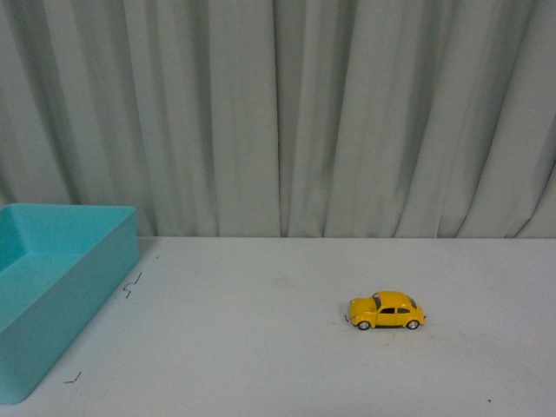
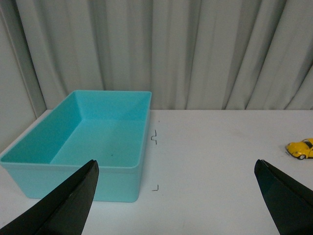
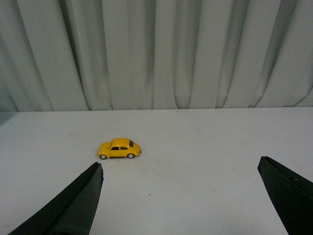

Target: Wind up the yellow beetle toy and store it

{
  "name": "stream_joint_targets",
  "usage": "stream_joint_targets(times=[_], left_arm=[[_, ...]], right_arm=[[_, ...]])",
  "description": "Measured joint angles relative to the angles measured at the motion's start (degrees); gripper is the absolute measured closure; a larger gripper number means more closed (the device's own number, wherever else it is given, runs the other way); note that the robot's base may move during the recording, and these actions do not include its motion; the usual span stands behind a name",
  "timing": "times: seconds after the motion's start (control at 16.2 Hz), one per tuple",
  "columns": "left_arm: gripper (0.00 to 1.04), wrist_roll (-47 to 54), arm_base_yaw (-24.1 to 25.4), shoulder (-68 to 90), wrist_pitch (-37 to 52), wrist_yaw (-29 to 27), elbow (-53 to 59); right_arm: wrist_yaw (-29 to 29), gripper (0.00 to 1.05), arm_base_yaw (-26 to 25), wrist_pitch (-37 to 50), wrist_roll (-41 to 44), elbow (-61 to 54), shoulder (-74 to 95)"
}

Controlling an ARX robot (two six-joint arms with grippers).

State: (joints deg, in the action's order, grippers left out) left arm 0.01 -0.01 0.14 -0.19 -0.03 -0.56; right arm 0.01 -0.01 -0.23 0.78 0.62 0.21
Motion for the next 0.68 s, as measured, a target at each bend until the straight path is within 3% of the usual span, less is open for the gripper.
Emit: stream_joint_targets(times=[0.68], left_arm=[[0.07, 0.0, 0.0, 0.0, 0.04, 0.0, 0.0]], right_arm=[[0.0, 0.07, 0.0, 0.04, 0.0, 0.0, -0.02]])
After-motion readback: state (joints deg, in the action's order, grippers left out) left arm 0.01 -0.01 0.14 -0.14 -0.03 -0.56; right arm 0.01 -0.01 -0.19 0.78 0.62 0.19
